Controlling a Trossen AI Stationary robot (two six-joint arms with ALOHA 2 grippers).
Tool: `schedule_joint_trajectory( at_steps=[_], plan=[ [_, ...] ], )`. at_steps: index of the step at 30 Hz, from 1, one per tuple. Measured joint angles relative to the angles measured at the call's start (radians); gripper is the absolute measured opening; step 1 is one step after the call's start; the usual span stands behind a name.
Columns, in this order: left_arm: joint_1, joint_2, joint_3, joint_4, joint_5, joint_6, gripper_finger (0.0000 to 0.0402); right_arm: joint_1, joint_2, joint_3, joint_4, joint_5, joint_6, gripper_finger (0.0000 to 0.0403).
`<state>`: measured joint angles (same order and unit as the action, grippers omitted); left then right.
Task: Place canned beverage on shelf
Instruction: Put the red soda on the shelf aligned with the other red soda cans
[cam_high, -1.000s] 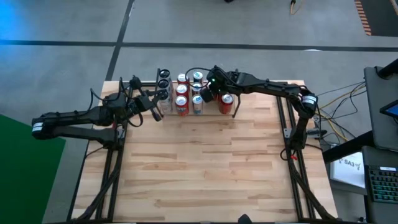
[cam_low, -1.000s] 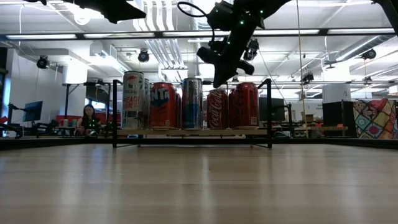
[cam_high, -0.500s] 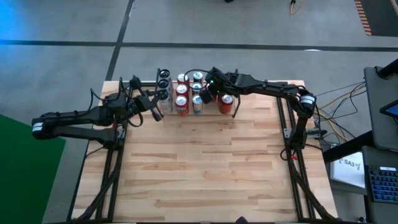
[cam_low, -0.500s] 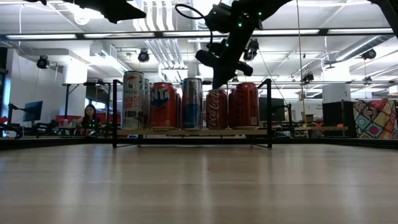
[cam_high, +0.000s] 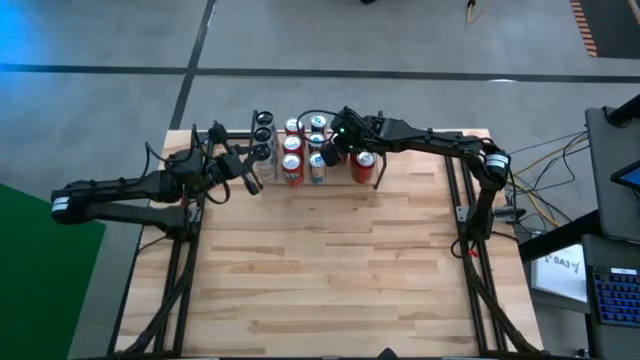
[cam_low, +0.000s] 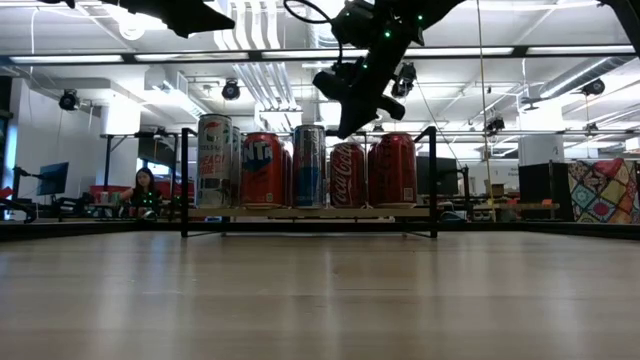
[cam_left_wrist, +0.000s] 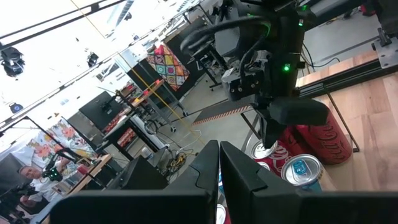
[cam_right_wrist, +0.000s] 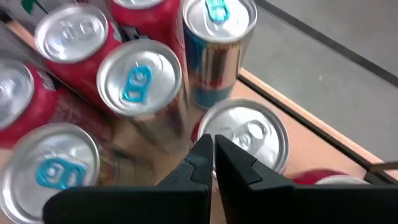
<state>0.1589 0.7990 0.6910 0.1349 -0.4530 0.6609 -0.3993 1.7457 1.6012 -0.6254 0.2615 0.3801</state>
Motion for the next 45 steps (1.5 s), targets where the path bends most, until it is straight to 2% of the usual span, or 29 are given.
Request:
schedule_joint_trajectory(
  at_steps=[12,45],
  plan=[
    [0.0,0.0,0.0,0.0,0.0,0.0,0.0,0.0,0.015,0.0,0.031,0.031,-0.013,0.0009],
    [0.0,0.0,0.0,0.0,0.0,0.0,0.0,0.024,0.007,0.0,-0.052,-0.008,-0.013,0.0009]
  ],
)
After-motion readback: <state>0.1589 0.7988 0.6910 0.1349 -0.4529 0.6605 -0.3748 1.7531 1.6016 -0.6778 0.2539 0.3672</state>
